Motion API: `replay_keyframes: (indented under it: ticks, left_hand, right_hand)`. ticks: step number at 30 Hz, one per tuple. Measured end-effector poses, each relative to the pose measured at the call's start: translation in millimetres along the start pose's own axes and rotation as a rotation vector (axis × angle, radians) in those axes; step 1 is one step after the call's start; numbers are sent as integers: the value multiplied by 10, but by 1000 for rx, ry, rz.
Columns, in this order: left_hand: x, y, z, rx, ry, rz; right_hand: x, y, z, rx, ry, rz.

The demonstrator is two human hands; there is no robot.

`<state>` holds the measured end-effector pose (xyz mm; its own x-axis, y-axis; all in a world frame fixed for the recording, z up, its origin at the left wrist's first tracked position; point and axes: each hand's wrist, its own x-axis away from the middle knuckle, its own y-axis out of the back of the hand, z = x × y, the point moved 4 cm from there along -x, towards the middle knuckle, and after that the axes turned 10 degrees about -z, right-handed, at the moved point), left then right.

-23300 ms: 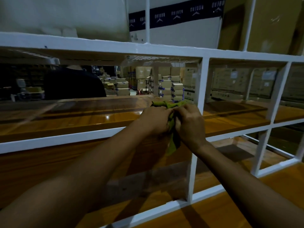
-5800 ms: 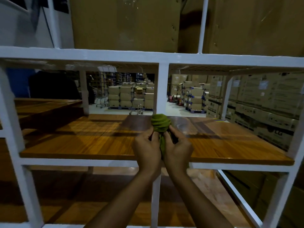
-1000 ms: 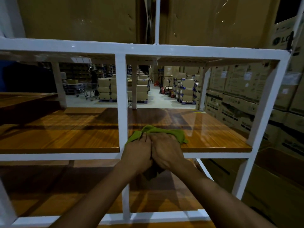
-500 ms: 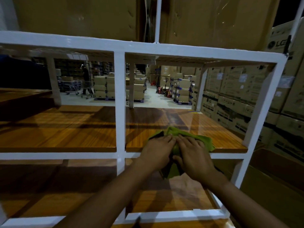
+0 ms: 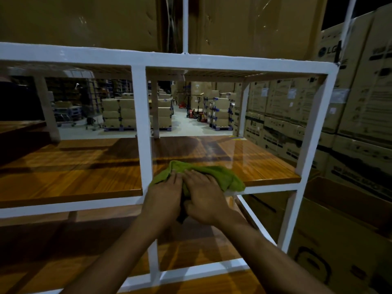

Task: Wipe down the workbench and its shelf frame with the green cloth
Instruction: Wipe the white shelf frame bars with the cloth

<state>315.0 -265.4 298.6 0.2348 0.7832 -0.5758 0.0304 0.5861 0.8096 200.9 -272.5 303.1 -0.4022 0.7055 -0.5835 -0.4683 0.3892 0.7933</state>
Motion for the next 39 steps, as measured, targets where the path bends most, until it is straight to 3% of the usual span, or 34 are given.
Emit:
replay_keyframes:
  ticks: [6, 9, 13, 18, 21, 26, 31, 39]
  left_hand:
    - [51, -90, -11, 7, -71, -15]
    - [-123, -66, -241, 59, -96, 8]
    - [-346, -58, -418, 57, -157, -5]
    - [-615, -64, -352, 147, -156, 248]
    - [-670, -72, -374, 163, -143, 303]
    - [-513, -81, -519, -1, -55, 125]
    - [-348, -169, -999, -153, 0, 7]
    - [-647, -195, -1680, 27, -85, -79]
  right_hand:
    - [188, 138, -98, -64, -55, -82]
    - [187, 196, -313, 37, -132, -132]
    - [92, 172, -508, 161, -196, -77]
    - [-244, 161, -641, 180, -183, 109]
    - [-309, 171, -674, 192, -133, 103]
    - [-103, 179, -718, 188, 12, -17]
    - [259, 307, -973, 90, 27, -129]
    - [546, 595, -1661, 131, -139, -93]
